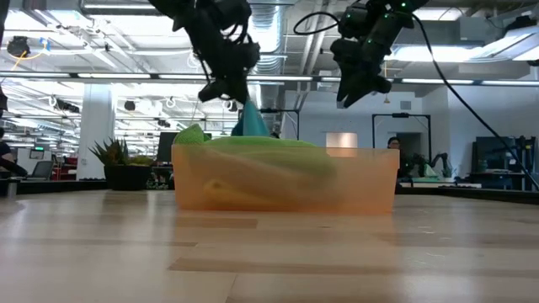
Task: Sort microfiber towel by color & place in baskets
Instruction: Fold the blue towel
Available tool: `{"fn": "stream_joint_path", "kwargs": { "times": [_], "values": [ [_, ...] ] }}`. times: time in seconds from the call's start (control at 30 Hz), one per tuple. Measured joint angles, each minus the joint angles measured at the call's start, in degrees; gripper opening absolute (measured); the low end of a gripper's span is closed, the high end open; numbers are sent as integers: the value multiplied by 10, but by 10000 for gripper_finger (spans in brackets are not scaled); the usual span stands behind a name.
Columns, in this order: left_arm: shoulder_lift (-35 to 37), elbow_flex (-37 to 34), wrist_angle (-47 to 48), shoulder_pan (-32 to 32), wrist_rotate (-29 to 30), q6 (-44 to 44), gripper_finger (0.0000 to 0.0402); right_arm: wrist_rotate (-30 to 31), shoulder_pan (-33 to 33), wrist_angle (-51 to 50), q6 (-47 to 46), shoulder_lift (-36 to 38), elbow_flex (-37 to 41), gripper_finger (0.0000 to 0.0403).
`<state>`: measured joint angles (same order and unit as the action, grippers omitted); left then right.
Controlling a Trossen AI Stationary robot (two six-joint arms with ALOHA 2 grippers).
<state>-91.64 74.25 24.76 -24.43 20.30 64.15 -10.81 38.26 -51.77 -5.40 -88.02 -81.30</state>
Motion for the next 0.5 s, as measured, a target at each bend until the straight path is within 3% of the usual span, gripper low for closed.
{"fn": "stream_joint_path", "kwargs": {
  "times": [0.23, 0.5],
  "values": [
    [-9, 27, -6, 1, -70, 18, 0, 4, 0, 0, -7, 3, 0, 171],
    [-83, 40, -34, 16, -27, 61, 0, 4, -4, 0, -8, 3, 0, 171]
  ]
}}
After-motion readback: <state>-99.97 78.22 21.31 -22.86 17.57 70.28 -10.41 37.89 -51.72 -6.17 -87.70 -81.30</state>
